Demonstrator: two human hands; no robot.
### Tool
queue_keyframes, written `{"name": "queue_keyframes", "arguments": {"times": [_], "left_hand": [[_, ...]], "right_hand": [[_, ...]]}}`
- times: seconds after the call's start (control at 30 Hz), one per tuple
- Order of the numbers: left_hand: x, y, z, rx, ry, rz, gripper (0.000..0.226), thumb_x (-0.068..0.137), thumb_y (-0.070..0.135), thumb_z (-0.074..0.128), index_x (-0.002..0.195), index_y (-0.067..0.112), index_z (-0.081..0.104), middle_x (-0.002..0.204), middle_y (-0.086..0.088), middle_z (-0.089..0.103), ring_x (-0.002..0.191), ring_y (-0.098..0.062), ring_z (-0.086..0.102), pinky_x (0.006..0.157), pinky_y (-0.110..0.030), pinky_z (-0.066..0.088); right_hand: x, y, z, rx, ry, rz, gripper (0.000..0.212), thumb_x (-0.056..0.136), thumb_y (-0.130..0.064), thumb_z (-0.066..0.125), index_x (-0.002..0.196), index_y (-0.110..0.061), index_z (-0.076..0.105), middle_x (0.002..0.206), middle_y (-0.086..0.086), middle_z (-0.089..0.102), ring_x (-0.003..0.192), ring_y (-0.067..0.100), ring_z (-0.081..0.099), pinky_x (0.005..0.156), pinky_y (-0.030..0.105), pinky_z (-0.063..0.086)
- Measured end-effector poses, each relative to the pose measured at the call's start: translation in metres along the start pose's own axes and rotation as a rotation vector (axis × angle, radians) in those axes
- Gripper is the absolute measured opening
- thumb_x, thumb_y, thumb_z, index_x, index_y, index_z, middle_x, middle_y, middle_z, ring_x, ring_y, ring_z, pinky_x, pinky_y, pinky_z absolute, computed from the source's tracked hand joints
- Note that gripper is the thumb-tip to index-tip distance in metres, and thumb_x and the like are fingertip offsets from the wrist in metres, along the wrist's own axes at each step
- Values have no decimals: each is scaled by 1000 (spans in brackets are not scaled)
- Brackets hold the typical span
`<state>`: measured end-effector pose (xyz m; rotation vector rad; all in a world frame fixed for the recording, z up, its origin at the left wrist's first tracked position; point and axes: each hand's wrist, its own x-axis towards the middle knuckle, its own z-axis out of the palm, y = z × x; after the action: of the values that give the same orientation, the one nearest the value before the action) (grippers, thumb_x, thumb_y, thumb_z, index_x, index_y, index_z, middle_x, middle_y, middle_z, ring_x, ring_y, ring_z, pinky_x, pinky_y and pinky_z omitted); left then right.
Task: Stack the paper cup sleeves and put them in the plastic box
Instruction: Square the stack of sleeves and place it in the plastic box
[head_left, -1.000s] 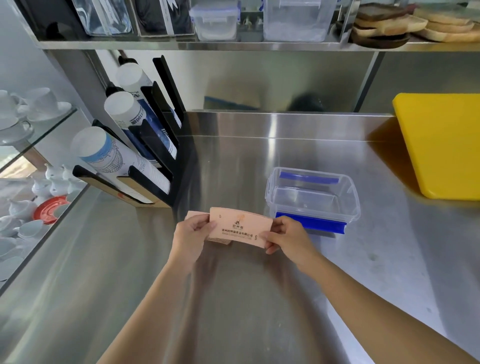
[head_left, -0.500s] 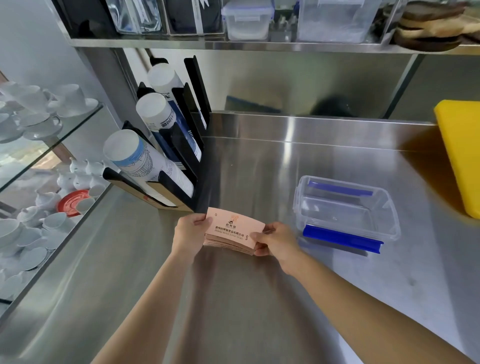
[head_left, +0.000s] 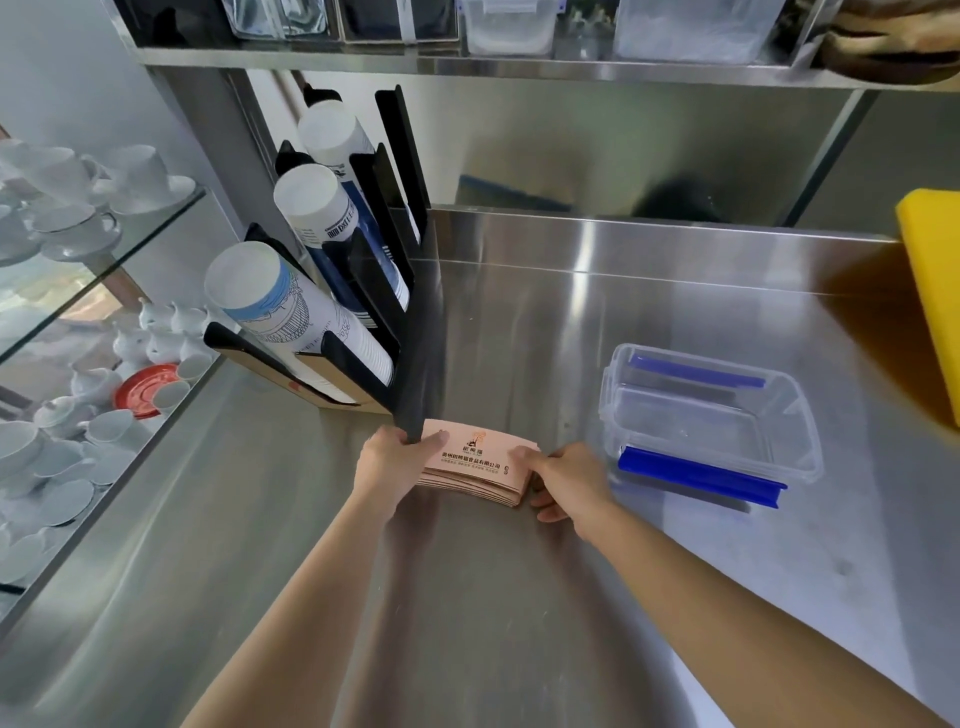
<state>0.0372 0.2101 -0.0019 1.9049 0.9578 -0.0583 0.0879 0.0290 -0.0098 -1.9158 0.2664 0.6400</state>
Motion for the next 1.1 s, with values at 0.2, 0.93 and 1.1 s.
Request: {"name": "queue_keyframes", "arguments": {"times": [0.2,0.93,1.1], "left_hand": [[13,5,7,-40,-115,-114,67,59,39,83,107,-1,58,104,-12,68,95,-28,64,81,-35,50],[-38,-48,7,-444,-355,283,72,71,-18,65,124,18,33,108,-3,54,102,-18,56,71,-14,57],[-37,-56,6,-94,-200,303,53,78,5,68,108,41,43,117,-6,60,113,-27,55,94,-39,52]], "right_hand": [[1,1,9,-105,-23,-45,39,74,-34,72,96,-4,60,94,18,69,62,26,66,39,30,53],[-25,21,-16,-63,-200,-392,58,75,5,69,125,-17,49,113,-5,60,109,13,57,98,31,48],[-27,25,-17,-77,-160,-420,44,76,6,67,113,-16,55,108,0,66,98,12,60,86,20,50]]}}
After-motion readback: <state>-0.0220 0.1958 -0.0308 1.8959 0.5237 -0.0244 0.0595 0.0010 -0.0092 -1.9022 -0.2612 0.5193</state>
